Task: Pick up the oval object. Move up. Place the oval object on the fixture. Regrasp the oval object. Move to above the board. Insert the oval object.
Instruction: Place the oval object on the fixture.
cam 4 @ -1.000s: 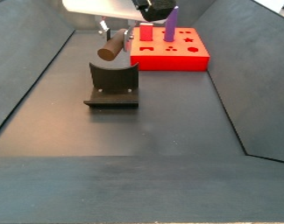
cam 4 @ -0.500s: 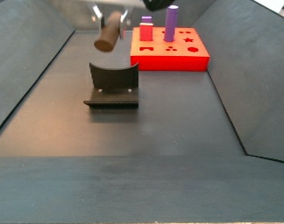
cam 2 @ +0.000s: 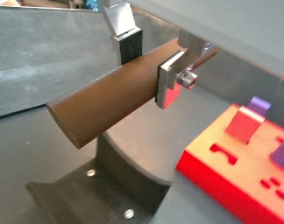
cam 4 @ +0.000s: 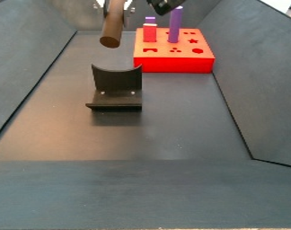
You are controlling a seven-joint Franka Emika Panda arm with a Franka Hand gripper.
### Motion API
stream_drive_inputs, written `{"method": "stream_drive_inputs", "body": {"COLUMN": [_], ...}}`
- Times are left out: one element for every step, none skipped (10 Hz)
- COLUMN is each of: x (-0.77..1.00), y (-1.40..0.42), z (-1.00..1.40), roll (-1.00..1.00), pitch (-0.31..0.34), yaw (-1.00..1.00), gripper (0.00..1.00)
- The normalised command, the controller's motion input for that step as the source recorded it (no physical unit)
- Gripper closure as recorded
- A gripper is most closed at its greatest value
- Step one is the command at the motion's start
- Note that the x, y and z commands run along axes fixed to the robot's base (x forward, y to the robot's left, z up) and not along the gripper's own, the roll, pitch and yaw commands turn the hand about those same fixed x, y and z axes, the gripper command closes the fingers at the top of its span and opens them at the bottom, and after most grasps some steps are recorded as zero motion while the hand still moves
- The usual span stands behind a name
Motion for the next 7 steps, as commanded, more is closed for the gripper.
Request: {"method": "stream_drive_inputs", "body": {"x": [0.08, 0.09, 0.08, 0.08, 0.08, 0.13, 0.13], "y": [0.05, 0.05, 0.05, 0.05, 0.03, 0.13, 0.13], "z": [-0.01, -0.02, -0.02, -0.02, -0.01, -1.0, -1.0], "roll": [-1.0, -0.76, -0.59, -0.42, -0.24, -1.0, -1.0], "pitch": [0.17, 0.156, 0.135, 0.113, 0.082, 0.166, 0.154], "yaw": [-0.04, -0.09, -0.11, -0.12, -0.12, 0.02, 0.02], "gripper": [1.0, 1.0, 1.0, 1.0, 1.0, 1.0, 1.0]}}
